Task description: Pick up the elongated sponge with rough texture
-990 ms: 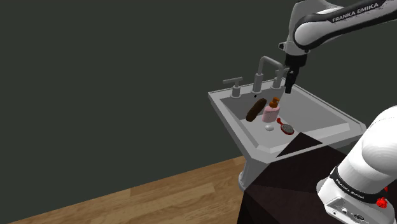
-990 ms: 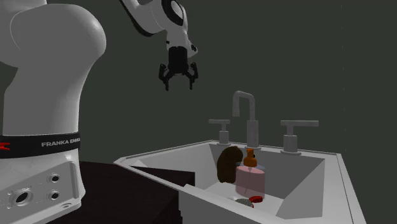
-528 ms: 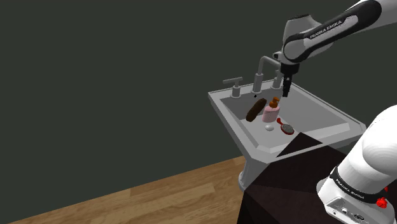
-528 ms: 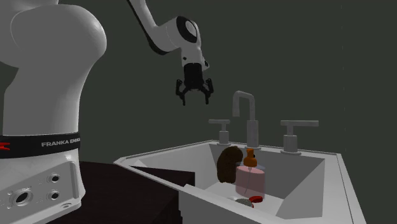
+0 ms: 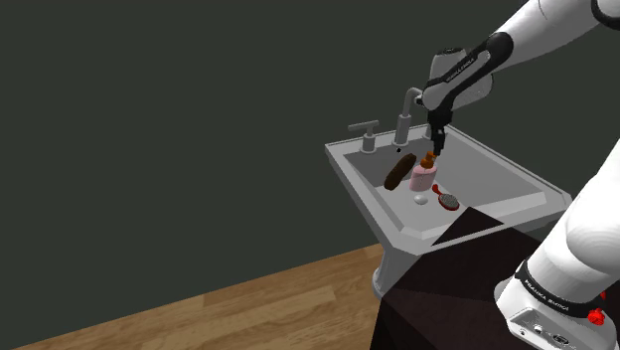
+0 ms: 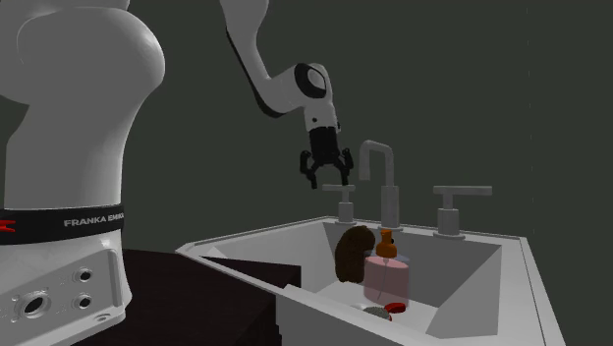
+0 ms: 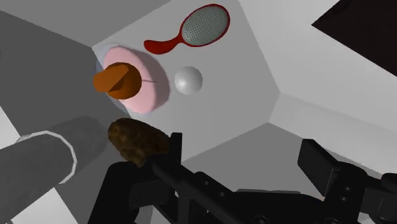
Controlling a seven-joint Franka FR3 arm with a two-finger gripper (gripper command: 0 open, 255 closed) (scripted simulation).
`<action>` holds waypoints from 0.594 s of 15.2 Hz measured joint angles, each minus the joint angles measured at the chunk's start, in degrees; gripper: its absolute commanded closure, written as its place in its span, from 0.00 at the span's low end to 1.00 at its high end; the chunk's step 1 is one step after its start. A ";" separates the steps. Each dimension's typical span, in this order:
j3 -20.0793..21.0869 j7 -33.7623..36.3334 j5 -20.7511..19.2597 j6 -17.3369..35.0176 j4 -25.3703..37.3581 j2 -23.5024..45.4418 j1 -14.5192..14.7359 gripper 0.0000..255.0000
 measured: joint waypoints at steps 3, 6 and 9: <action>1.17 -7.74 4.75 3.37 4.93 7.90 -1.40 0.00; 2.91 -13.91 8.03 6.72 9.15 14.91 -3.93 0.00; 5.45 -19.63 10.65 8.61 14.92 21.74 -7.11 0.00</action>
